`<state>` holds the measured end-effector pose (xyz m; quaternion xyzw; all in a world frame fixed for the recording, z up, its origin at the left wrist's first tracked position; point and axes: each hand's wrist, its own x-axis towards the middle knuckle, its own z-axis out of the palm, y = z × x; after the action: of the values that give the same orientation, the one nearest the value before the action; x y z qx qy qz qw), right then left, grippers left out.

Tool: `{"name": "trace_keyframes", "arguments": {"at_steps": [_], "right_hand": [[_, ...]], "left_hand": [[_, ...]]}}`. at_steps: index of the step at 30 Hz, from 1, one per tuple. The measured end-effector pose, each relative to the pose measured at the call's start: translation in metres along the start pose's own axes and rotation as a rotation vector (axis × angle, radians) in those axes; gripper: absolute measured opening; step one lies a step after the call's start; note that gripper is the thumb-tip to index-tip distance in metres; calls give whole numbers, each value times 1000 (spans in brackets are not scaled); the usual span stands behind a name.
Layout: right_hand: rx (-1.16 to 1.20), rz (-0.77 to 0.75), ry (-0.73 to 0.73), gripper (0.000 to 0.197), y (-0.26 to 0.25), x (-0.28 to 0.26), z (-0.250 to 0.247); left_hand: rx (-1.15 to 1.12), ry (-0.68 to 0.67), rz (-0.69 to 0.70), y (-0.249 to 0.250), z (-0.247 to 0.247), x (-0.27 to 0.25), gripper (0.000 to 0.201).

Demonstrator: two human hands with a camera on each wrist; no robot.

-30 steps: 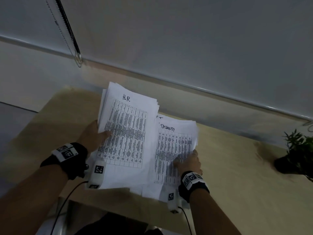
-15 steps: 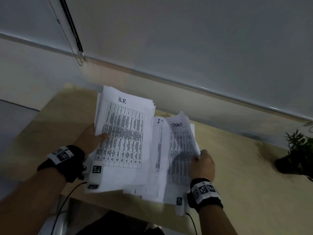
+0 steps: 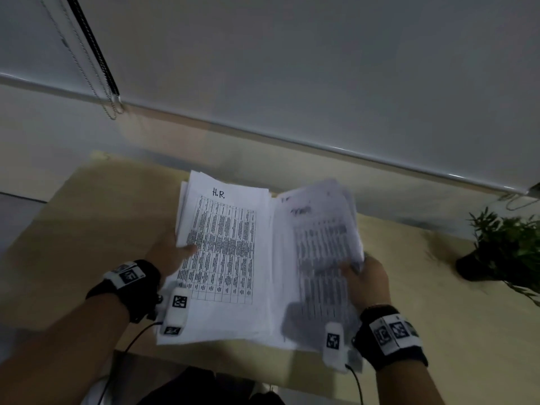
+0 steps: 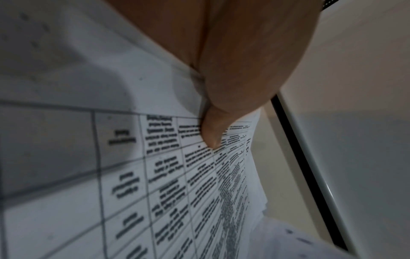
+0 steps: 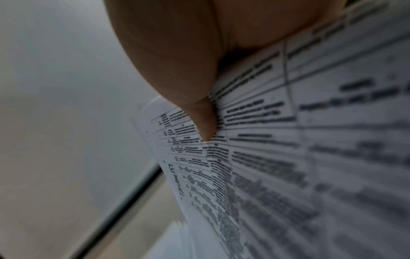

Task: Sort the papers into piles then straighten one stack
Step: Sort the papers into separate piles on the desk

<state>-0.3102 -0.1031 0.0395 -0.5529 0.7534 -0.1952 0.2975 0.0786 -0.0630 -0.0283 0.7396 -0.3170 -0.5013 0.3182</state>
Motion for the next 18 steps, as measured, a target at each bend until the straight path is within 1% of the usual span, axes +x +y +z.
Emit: {"name": "trace_keyframes", "arguments": {"at_steps": [2, 4, 7, 10, 12, 13, 14, 15, 16, 17, 18], "right_hand": [[-19, -142, 123, 14, -20, -2, -31], [0, -209, 218, 22, -39, -3, -59], [61, -263, 274, 23, -61, -5, -90], [179, -224, 276, 22, -72, -6, -104], [248, -211, 240, 23, -77, -6, -98], [280, -204, 211, 23, -79, -5, -89], [294, -192, 173, 22, -81, -3, -76], [293, -173, 124, 20, -82, -1, -58], [290, -137, 66, 19, -80, 0, -38], [301, -87, -2, 22, -79, 2, -15], [328, -11, -67, 34, -73, 5, 6]], "left_hand": [[37, 7, 5, 1, 4, 2, 38], [81, 22, 15, 4, 8, 3, 31], [144, 49, 31, 7, 15, 5, 30], [149, 15, 82, 10, 23, 1, 35], [158, -3, 90, 11, 27, -1, 40], [150, -12, 86, 10, 29, -1, 38], [141, -23, 47, 10, 30, -3, 35], [93, -30, 0, 9, 30, -3, 37], [-1, -41, -77, 8, 29, -2, 45], [-135, -47, -140, 7, 27, -2, 50], [-257, -59, -187, 10, 25, -4, 48]]}}
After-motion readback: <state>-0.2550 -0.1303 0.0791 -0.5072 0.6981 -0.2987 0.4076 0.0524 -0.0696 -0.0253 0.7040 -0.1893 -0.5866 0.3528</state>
